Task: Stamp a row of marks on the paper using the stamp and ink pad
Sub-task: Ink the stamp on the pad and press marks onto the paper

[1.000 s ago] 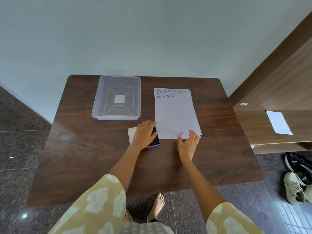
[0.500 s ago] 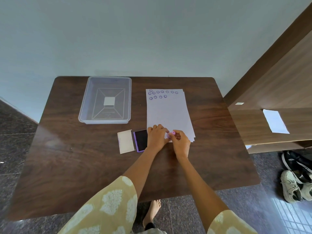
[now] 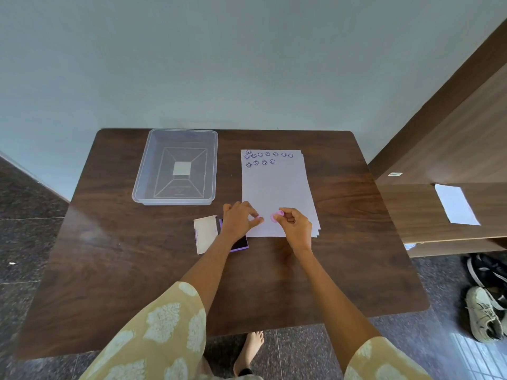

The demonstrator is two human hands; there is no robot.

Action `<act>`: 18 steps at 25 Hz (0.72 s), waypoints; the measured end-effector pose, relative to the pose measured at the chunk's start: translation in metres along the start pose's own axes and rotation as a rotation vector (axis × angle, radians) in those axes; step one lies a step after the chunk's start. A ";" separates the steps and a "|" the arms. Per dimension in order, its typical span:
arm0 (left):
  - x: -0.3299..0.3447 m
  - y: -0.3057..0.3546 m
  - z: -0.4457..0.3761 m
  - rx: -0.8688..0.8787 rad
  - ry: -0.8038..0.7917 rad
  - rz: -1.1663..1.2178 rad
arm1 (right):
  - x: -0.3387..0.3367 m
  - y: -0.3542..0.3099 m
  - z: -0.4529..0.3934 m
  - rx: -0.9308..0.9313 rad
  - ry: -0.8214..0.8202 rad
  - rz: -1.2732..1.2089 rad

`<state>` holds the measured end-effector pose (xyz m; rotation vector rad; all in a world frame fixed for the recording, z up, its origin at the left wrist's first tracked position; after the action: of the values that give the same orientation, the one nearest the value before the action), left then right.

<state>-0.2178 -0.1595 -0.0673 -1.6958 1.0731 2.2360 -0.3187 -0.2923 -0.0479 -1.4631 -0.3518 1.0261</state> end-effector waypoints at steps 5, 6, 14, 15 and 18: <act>-0.016 -0.022 -0.004 -0.050 0.125 0.017 | 0.003 0.006 -0.003 0.045 0.037 -0.043; -0.018 -0.023 -0.006 -0.035 0.134 -0.003 | 0.004 0.007 -0.003 0.051 0.045 -0.048; -0.015 -0.014 -0.006 0.060 -0.012 -0.104 | 0.011 0.006 -0.005 0.082 0.069 -0.119; -0.013 -0.011 -0.006 0.085 -0.031 -0.141 | 0.012 0.006 -0.006 0.084 0.070 -0.122; -0.008 -0.008 -0.008 0.116 -0.035 -0.198 | 0.013 0.005 -0.007 0.083 0.070 -0.119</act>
<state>-0.2048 -0.1565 -0.0647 -1.6321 0.9608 2.0336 -0.3078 -0.2885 -0.0587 -1.3832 -0.3379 0.8819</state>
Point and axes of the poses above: each hand's wrist, its own z-axis away from the middle knuckle, its own x-axis out of the palm, y = z × x, the point moved 1 cm from there along -z, towards the middle knuckle, and after that the axes turned 6 degrees about -z, right-handed, at the moved point
